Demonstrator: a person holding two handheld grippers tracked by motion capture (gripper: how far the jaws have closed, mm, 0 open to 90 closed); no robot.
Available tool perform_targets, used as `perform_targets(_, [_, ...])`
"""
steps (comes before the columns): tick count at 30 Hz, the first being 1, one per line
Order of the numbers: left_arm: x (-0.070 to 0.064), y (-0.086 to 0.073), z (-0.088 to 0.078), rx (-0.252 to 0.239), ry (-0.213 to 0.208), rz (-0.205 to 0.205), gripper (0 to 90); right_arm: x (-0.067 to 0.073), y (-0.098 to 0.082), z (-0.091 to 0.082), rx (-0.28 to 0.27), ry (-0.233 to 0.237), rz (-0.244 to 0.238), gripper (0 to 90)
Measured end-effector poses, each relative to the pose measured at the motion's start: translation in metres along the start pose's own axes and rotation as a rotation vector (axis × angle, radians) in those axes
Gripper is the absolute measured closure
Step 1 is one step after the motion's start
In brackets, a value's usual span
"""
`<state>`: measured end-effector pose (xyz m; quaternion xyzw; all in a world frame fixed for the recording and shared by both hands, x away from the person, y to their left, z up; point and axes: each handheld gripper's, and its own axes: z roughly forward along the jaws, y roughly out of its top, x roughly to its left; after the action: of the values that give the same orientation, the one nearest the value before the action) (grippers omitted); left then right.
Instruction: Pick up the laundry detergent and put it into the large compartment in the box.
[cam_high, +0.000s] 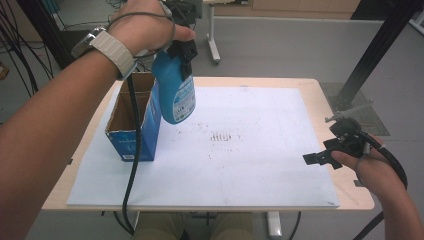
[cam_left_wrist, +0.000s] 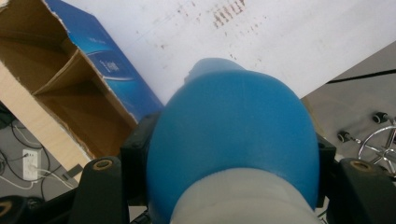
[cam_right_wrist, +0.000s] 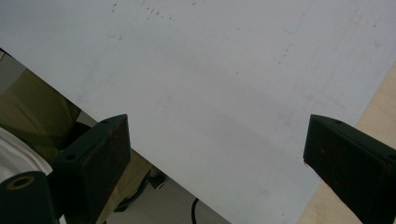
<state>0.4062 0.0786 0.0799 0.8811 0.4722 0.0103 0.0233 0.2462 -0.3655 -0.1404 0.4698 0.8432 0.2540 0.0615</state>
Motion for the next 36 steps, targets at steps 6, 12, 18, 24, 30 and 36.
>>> perform_targets(6, [0.010, -0.005, -0.011, -0.002, -0.006, -0.075, 38.4, 0.001, 0.001, 0.001, -0.003, 0.003, -0.005, 7.5])
perform_targets(12, [0.024, -0.011, -0.023, -0.001, -0.009, -0.136, 38.4, 0.001, 0.001, 0.001, -0.010, 0.002, -0.007, 7.5])
perform_targets(18, [0.035, -0.017, -0.030, -0.011, -0.006, -0.182, 38.4, 0.000, 0.002, 0.001, -0.019, 0.001, -0.008, 7.5])
perform_targets(24, [0.044, -0.023, -0.034, -0.023, -0.012, -0.214, 38.4, 0.000, 0.004, 0.003, -0.023, -0.001, -0.008, 7.5])
perform_targets(30, [0.054, -0.028, -0.040, -0.032, -0.010, -0.254, 38.4, -0.001, 0.004, 0.006, -0.019, 0.004, -0.009, 7.5])
perform_targets(36, [0.065, -0.034, -0.043, -0.037, -0.012, -0.295, 38.4, -0.002, 0.005, 0.007, -0.016, 0.005, -0.009, 7.5])
